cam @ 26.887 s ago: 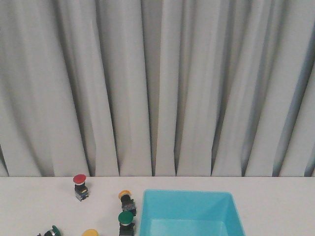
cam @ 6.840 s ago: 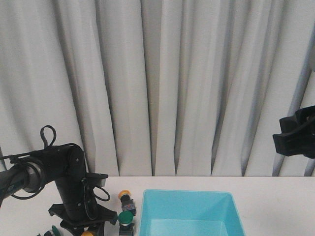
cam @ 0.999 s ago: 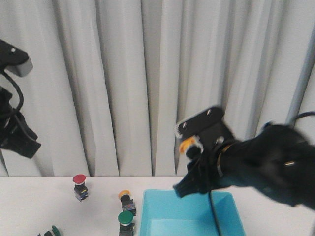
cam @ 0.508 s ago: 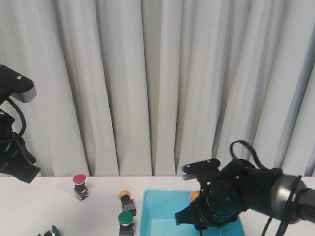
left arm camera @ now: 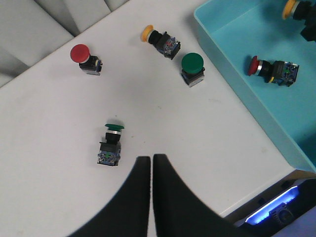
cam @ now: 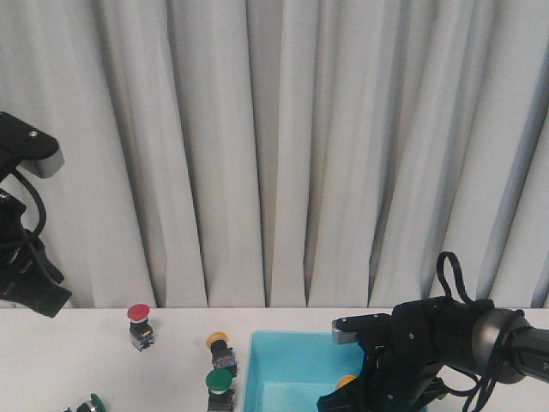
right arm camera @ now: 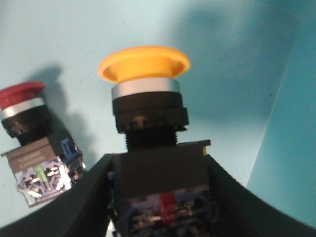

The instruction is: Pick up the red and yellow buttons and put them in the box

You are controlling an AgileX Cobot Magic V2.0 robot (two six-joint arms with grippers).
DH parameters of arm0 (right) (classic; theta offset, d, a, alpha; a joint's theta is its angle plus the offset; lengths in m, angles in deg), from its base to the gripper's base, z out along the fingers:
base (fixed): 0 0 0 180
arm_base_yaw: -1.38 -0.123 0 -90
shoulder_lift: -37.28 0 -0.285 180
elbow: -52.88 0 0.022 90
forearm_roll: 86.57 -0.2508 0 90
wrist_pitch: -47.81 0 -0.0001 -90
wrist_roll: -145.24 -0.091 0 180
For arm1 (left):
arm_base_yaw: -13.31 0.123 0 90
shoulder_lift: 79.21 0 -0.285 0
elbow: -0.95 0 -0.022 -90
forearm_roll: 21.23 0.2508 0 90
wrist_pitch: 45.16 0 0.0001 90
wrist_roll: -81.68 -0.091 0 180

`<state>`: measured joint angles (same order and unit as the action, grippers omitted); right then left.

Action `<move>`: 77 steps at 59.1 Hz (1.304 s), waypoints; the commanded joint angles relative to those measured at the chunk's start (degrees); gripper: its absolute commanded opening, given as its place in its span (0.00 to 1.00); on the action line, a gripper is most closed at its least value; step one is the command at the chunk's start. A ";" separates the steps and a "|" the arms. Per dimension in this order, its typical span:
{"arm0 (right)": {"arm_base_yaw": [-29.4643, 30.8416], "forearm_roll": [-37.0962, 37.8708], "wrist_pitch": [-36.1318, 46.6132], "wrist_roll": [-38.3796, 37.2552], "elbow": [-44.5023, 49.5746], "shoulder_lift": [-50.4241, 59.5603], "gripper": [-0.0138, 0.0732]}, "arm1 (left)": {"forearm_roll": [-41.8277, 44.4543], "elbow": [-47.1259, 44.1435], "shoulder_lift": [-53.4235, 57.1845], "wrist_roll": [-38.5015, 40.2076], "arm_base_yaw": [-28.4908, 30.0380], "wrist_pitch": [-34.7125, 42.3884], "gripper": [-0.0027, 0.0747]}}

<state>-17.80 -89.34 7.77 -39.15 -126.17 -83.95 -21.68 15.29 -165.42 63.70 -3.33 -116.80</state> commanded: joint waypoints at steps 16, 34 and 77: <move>0.27 -0.41 1.41 5.75 -1.84 2.64 0.63 | -1.72 1.16 1.88 0.76 -0.08 4.07 0.03; 0.27 -2.11 1.97 5.33 -4.07 5.41 0.76 | -1.72 1.16 1.88 0.76 -0.08 3.99 0.03; 0.27 1.50 14.67 9.99 -12.29 43.29 0.49 | -1.72 1.16 1.88 5.39 -0.08 12.86 0.03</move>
<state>-17.80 -90.04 16.82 -29.78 -136.64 -46.59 -22.61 15.29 -165.42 67.16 -3.33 -109.17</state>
